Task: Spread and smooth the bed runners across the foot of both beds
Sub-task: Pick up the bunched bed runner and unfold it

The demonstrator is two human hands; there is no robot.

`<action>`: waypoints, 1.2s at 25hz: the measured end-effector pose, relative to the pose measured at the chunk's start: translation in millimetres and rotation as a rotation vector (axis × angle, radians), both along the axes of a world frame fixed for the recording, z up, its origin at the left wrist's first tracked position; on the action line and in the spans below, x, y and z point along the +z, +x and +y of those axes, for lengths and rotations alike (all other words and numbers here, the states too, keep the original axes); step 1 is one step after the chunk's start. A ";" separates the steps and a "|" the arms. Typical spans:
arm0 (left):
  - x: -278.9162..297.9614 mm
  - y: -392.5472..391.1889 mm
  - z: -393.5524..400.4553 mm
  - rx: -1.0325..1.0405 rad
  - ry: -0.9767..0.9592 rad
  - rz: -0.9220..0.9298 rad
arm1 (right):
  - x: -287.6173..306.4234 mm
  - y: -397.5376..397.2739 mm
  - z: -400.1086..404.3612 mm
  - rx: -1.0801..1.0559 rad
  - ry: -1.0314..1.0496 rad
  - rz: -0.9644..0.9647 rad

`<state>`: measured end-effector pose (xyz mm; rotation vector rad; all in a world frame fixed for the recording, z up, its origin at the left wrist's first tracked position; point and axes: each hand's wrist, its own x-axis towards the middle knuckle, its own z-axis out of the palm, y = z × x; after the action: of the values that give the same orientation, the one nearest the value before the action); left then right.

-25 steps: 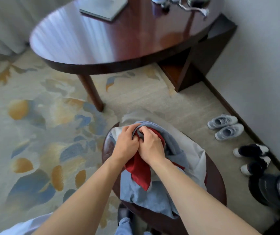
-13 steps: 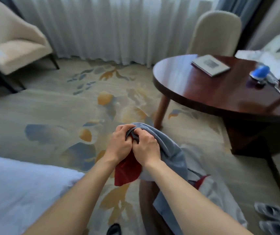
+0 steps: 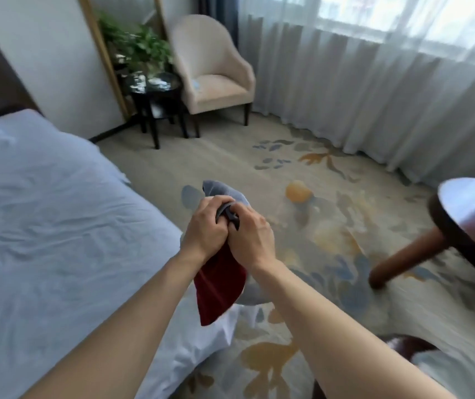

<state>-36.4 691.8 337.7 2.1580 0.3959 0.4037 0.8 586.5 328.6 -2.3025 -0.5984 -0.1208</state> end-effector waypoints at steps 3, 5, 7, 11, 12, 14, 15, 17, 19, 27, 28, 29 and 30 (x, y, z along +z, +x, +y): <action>13.0 -35.1 96.7 0.162 0.029 -0.018 | 12.8 -21.3 103.7 0.168 0.033 -0.012; 16.3 -60.2 151.8 0.251 0.052 -0.013 | 17.0 -37.4 161.9 0.265 0.041 -0.020; 13.5 -85.9 198.3 0.327 0.059 0.008 | 14.1 -53.8 212.5 0.357 0.018 -0.014; -13.3 -135.4 270.9 0.489 0.015 0.069 | -10.5 -84.7 300.6 0.565 -0.065 0.036; -21.3 -145.9 284.7 0.527 -0.005 0.081 | -18.5 -91.6 318.1 0.612 -0.085 0.047; -39.4 -166.2 312.0 0.615 -0.044 0.109 | -37.1 -105.7 353.3 0.715 -0.125 0.079; -47.9 -175.9 322.8 0.657 -0.060 0.126 | -45.4 -112.2 368.2 0.767 -0.145 0.095; -65.4 -196.1 341.2 0.742 -0.083 0.157 | -62.9 -125.1 397.0 0.882 -0.183 0.113; -85.5 -218.3 359.8 0.815 -0.099 0.187 | -83.2 -142.7 424.3 0.975 -0.202 0.104; -189.4 -273.5 386.5 0.907 -0.072 0.377 | -187.5 -197.1 464.3 1.088 -0.379 0.116; -209.9 -272.7 386.9 0.893 -0.062 0.398 | -206.4 -197.7 463.4 1.070 -0.407 0.111; -229.9 -270.9 385.7 0.885 -0.050 0.418 | -225.2 -196.8 461.9 1.058 -0.440 0.096; -249.4 -268.8 383.9 0.880 -0.036 0.437 | -243.9 -194.5 460.4 1.048 -0.474 0.075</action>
<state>-305.2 1075.7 88.3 1.9241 1.5995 0.3822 -193.7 1046.9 84.7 -2.0844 -1.8420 0.6590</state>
